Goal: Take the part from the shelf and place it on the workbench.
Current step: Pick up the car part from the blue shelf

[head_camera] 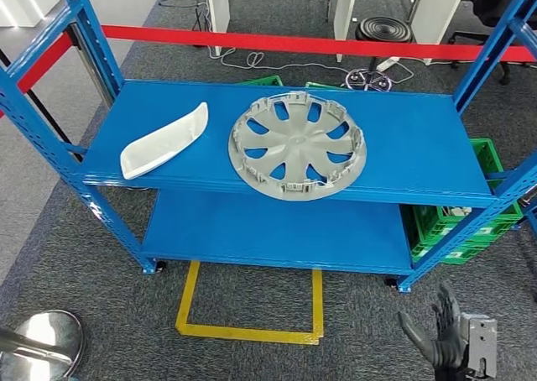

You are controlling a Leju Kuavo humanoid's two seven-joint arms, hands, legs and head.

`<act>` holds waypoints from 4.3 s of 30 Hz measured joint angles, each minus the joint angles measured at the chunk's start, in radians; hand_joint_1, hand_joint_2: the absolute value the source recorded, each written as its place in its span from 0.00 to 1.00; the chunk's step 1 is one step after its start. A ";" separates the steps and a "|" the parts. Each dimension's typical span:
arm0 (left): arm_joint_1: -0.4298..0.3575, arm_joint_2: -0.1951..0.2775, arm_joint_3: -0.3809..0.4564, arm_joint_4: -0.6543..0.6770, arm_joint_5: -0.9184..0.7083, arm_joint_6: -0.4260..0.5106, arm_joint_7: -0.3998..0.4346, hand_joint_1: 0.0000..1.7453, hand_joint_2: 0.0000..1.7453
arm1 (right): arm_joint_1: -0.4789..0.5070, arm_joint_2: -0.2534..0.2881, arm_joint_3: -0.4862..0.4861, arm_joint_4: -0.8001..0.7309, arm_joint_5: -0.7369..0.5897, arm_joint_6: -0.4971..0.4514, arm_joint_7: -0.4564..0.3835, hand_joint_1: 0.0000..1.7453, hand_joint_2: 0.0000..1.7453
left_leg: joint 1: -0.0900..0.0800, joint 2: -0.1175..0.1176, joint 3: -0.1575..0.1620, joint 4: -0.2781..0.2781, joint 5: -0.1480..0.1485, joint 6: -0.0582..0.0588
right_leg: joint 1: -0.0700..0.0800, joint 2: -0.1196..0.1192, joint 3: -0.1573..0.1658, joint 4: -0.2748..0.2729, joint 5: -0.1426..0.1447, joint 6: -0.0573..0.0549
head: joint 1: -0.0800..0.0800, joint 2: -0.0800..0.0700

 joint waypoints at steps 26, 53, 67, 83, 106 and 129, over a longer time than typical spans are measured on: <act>0.038 -0.039 0.076 -0.079 -0.219 -0.238 0.012 0.00 0.75 | -0.168 -0.188 0.436 -0.354 0.548 -0.228 -0.098 0.00 1.00 | -0.001 0.025 0.037 -0.057 0.006 0.032 | 0.000 -0.071 -0.129 0.216 -0.090 0.013 | 0.006 0.000; -0.100 -0.048 0.346 0.017 -0.604 -0.463 -0.169 0.00 1.00 | -0.247 -0.303 0.783 -0.348 0.952 -0.295 0.082 0.00 1.00 | -0.005 0.043 -0.047 0.017 0.018 0.008 | 0.004 -0.062 0.045 0.032 -0.049 -0.004 | -0.005 0.000; -0.128 -0.056 0.397 0.045 -0.666 -0.476 -0.208 0.00 0.75 | -0.263 -0.327 0.821 -0.348 0.957 -0.293 0.100 0.00 1.00 | -0.028 0.040 0.082 0.012 -0.076 0.026 | 0.037 -0.073 -0.139 0.065 0.085 -0.043 | 0.003 0.000; -0.152 -0.055 0.442 0.065 -0.727 -0.477 -0.226 0.00 0.00 | -0.277 -0.330 0.846 -0.327 0.958 -0.264 0.126 0.00 1.00 | -0.029 0.042 0.097 -0.026 -0.075 0.017 | 0.036 -0.070 -0.131 0.052 0.100 -0.048 | -0.002 0.000; -0.170 -0.054 0.475 0.079 -0.786 -0.492 -0.267 0.00 0.00 | -0.302 -0.327 0.863 -0.309 0.980 -0.240 0.148 0.00 1.00 | -0.034 0.042 0.097 -0.025 -0.075 0.020 | 0.030 -0.070 -0.130 0.046 0.106 -0.042 | -0.002 0.000; -0.204 -0.049 0.526 0.116 -0.848 -0.503 -0.304 0.00 0.00 | -0.346 -0.310 0.920 -0.239 0.999 -0.194 0.169 0.00 1.00 | -0.013 0.042 0.157 0.028 -0.126 -0.012 | 0.014 -0.073 -0.186 0.076 0.120 -0.044 | 0.008 0.000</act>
